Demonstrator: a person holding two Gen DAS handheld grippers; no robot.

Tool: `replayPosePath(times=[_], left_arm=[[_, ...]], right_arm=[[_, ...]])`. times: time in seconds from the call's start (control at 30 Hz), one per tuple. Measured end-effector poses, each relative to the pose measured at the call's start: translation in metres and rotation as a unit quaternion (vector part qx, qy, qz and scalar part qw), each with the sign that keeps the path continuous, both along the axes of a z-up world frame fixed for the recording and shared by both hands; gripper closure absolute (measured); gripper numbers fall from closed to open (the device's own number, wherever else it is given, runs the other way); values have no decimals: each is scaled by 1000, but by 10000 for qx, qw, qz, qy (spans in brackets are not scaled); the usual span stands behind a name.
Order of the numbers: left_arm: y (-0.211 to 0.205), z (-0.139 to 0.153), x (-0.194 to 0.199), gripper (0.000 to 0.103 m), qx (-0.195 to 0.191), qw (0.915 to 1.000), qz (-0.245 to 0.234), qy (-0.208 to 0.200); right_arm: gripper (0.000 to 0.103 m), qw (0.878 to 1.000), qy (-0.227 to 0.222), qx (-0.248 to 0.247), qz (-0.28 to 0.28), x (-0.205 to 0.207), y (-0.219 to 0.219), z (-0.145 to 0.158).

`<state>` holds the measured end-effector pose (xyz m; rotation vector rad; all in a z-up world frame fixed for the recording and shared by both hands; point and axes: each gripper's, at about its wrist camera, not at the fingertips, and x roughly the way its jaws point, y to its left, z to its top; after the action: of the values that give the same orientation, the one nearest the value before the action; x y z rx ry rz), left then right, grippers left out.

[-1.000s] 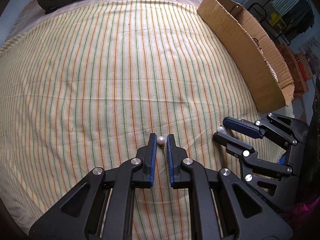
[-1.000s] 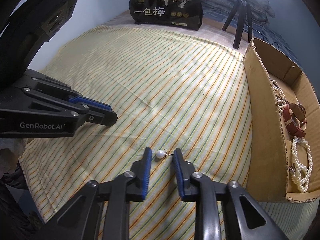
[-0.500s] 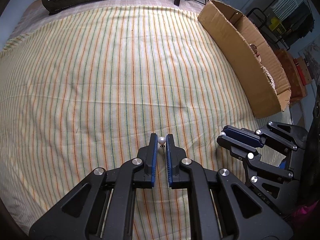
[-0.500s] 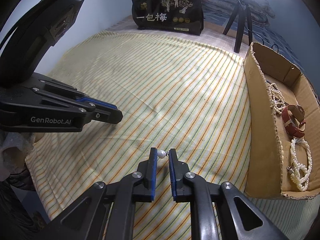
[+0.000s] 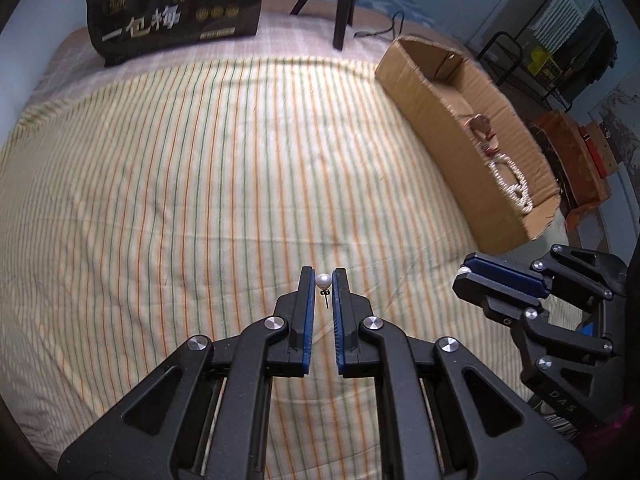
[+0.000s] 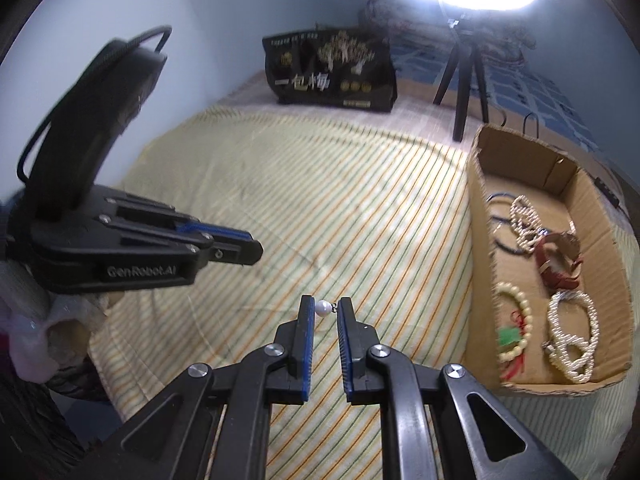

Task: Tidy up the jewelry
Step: 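Carry both pearl earrings to the box and open both tools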

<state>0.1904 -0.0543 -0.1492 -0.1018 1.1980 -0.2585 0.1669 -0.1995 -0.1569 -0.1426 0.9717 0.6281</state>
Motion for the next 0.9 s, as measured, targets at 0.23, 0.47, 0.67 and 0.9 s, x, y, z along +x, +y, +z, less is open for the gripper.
replayPosePath(times=[0.23,0.47,0.67,0.9], left_arm=[[-18,29,-7,97,23,9988,-192,-448],[-49,50,-12,97,72,9955,-433,-836],[-79,59,-14,97,104,9919,-692,-1061],[-106,64,-15,97,49,9887,-928,-1179]], right_arm=[[94,9991,-265,200,-245,3,-23,32],[94,9958,-491,358,-682,13,-61,56],[94,9916,-626,454,-1035,26,-93,69],[94,9866,-726,539,-1355,38,-122,77]])
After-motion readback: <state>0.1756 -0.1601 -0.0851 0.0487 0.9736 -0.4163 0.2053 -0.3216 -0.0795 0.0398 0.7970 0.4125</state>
